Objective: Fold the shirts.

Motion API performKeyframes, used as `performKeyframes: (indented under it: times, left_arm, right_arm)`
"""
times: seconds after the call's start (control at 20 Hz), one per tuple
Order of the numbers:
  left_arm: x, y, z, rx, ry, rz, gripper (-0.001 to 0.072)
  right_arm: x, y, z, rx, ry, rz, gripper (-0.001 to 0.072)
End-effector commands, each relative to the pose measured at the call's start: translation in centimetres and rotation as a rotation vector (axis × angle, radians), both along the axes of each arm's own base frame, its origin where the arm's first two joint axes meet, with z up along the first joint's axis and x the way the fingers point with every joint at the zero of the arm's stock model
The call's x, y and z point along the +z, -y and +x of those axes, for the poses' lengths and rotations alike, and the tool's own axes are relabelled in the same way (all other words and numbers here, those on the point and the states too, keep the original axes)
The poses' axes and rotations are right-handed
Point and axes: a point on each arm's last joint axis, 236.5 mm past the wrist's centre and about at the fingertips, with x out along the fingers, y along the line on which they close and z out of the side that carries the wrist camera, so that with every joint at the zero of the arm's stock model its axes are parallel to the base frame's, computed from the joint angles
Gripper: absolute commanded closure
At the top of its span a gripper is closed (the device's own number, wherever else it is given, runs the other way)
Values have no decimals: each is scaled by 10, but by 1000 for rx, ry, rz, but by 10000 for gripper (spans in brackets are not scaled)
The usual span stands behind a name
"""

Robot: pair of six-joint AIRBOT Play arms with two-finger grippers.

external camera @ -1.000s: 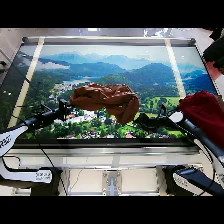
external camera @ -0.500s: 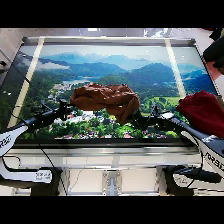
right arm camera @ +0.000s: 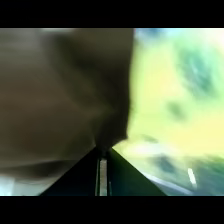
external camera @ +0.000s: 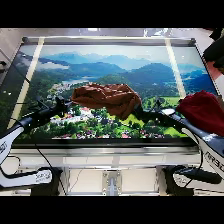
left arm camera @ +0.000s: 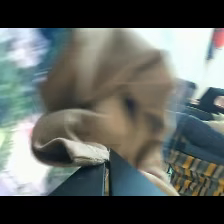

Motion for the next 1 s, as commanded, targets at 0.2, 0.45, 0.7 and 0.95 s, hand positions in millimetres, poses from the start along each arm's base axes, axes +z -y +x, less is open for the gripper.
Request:
performKeyframes:
  times: [0.2, 0.45, 0.7, 0.95]
  left_arm:
    - [194, -40, -67, -102, 454, 374, 700]
    - [389, -109, -160, 253, 614, 1137, 700]
    - [530, -82, -204, 238, 769, 1477, 700]
    - [497, -78, -134, 11, 709, 1250, 701]
  right_arm:
    - [263, 2, -55, 459, 653, -310, 696]
    - [477, 85, -163, 129, 1142, -533, 698]
    - [593, 153, -250, -116, 1389, -740, 700]
    - [513, 172, -182, 7, 997, -915, 700]
